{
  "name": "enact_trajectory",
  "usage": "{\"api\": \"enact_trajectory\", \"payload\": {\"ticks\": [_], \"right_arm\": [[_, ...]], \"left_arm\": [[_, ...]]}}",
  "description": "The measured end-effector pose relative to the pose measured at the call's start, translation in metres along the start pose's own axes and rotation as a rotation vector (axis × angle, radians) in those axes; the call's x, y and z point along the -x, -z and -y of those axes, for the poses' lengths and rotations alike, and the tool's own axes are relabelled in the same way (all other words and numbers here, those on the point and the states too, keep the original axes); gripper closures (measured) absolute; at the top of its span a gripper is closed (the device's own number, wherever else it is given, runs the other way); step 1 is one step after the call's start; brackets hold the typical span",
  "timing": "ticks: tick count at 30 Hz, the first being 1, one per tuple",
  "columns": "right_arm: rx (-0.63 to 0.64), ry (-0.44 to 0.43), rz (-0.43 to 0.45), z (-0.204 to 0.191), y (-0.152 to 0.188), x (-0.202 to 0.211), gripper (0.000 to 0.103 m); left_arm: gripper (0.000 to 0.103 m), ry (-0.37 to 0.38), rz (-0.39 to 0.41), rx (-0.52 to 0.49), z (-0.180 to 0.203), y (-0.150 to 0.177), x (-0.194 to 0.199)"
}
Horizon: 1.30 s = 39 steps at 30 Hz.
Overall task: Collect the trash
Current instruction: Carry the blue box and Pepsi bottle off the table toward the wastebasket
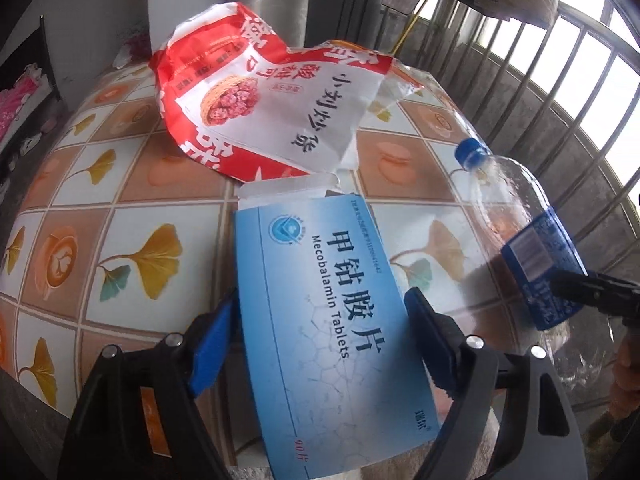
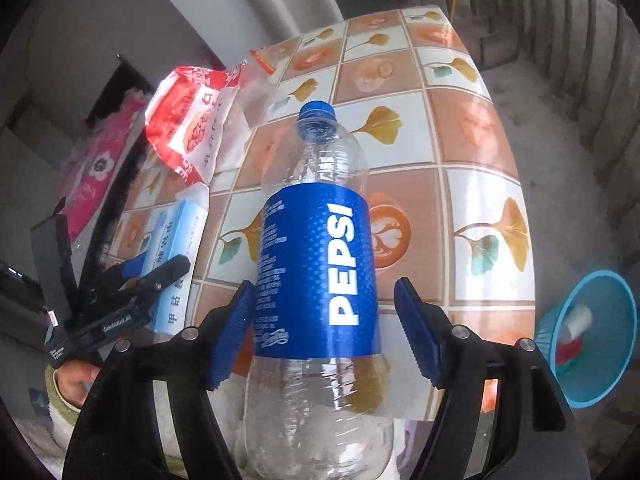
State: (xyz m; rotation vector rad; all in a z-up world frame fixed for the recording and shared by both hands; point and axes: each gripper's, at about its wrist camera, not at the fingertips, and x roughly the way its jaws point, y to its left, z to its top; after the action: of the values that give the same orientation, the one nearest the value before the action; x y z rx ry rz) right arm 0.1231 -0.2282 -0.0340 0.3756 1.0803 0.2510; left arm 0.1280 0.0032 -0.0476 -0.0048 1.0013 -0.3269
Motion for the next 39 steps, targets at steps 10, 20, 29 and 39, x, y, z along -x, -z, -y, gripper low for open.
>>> {"api": "enact_trajectory", "payload": {"ticks": [10,20,29,39], "right_arm": [[-0.002,0.024,-0.013,0.0,-0.011,-0.002,0.03],[-0.041,0.004,-0.019,-0.001,-0.01,-0.012,0.046],[-0.068,-0.005,0.0,0.001,-0.011,-0.009,0.047],[-0.078,-0.016,0.004,0.002,-0.009,-0.003,0.047]], "left_arm": [[0.018,-0.03,-0.003,0.018,-0.004,0.001,-0.008],[0.026,-0.054,0.021,0.03,-0.002,0.004,-0.004],[0.027,-0.051,0.032,0.058,-0.008,0.004,0.001],[0.028,-0.068,0.058,0.059,-0.013,0.004,0.012]]}}
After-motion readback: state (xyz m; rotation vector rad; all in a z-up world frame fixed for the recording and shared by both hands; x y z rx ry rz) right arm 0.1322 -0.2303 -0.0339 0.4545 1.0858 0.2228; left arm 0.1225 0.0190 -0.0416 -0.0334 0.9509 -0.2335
